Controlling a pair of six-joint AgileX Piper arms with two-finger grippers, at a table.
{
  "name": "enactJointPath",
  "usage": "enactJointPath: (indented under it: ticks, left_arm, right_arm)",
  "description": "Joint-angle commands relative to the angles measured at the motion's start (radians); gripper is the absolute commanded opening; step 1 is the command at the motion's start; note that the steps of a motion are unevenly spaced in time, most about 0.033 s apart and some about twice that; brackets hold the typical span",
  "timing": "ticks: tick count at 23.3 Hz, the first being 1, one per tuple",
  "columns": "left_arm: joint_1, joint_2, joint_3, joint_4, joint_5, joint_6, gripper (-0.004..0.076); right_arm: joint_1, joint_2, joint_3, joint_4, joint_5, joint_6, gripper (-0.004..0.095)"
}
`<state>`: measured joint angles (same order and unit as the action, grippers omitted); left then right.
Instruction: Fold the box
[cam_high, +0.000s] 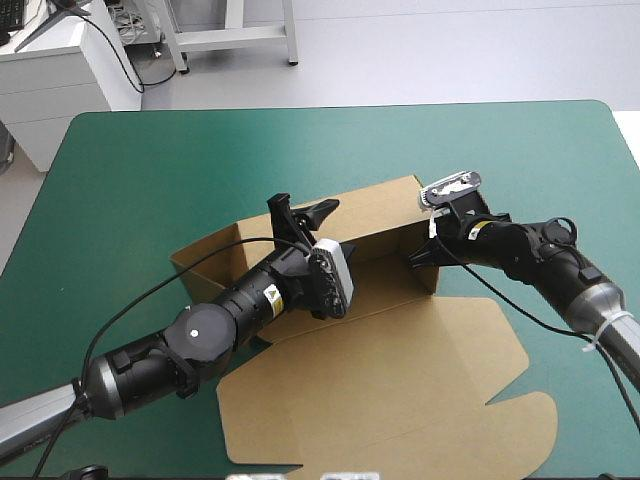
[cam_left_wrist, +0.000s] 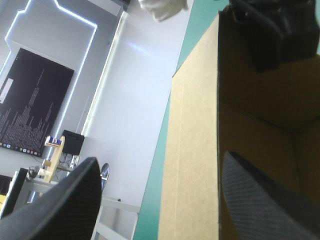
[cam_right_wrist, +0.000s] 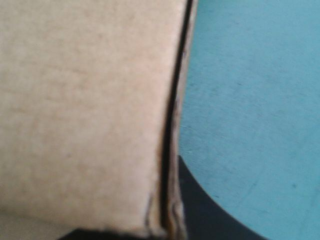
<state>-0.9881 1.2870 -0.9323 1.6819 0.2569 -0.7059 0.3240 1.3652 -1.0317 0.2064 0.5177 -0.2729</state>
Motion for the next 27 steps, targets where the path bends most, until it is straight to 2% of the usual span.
enactJointPath:
  ticks: [1, 4, 5, 7, 9, 10, 12, 14, 18, 19, 20, 21, 23, 25, 27]
  left_arm:
    - [-0.066, -0.026, -0.042, 0.022, 0.059, -0.019, 0.0510]
    - [-0.114, -0.026, -0.043, 0.022, 0.064, -0.019, 0.0506]
    - [-0.140, -0.026, -0.046, 0.022, 0.062, -0.019, 0.0468]
    - [-0.176, -0.026, -0.048, 0.022, 0.062, -0.019, 0.0305]
    - [-0.208, -0.026, -0.056, 0.009, 0.062, -0.019, 0.0041]
    - [-0.213, -0.026, -0.068, -0.012, 0.044, -0.016, 0.0001]
    - [-0.211, -0.026, -0.109, -0.114, -0.016, -0.001, 0.0020]
    - [-0.211, -0.026, -0.163, -0.242, -0.027, 0.091, 0.0020]
    - [-0.211, -0.026, -0.239, -0.497, 0.032, 0.280, 0.0020]
    - [-0.211, -0.026, -0.261, -0.581, 0.069, 0.367, 0.0020]
    - [-0.211, -0.023, -0.298, -0.701, 0.155, 0.515, 0.0020]
    - [-0.211, -0.015, -0.338, -0.820, 0.264, 0.706, 0.0020]
    - [-0.191, 0.006, -0.433, -1.019, 0.519, 0.945, 0.0020]
    - [-0.155, 0.014, -0.498, -1.115, 0.652, 1.025, 0.0020]
    - [-0.112, 0.014, -0.545, -1.180, 0.718, 1.054, 0.0018]
  right_arm:
    - [-0.004, -0.034, -0.047, -0.192, -0.062, 0.213, -0.0013]
    - [-0.006, -0.034, -0.048, -0.217, -0.054, 0.230, -0.0013]
    - [-0.006, -0.034, -0.048, -0.217, -0.055, 0.230, -0.0013]
    - [-0.006, -0.034, -0.048, -0.206, -0.055, 0.230, -0.0013]
    - [-0.006, -0.034, -0.048, -0.206, -0.055, 0.230, -0.0013]
    - [-0.006, -0.034, -0.048, -0.206, -0.055, 0.230, -0.0013]
    - [-0.006, -0.034, -0.048, -0.206, -0.055, 0.230, -0.0013]
    - [-0.006, -0.034, -0.048, -0.206, -0.055, 0.230, -0.0013]
    - [-0.006, -0.034, -0.048, -0.206, -0.054, 0.230, -0.0013]
    - [-0.006, -0.034, -0.048, -0.206, -0.054, 0.230, -0.0013]
    - [-0.006, -0.034, -0.048, -0.206, -0.054, 0.230, -0.0013]
    - [-0.006, -0.034, -0.048, -0.212, -0.055, 0.228, -0.0014]
    - [-0.006, -0.034, -0.048, -0.212, -0.060, 0.226, -0.0013]
    - [-0.006, -0.034, -0.048, -0.212, -0.060, 0.223, -0.0013]
    - [-0.006, -0.034, -0.048, -0.212, -0.060, 0.223, -0.0013]
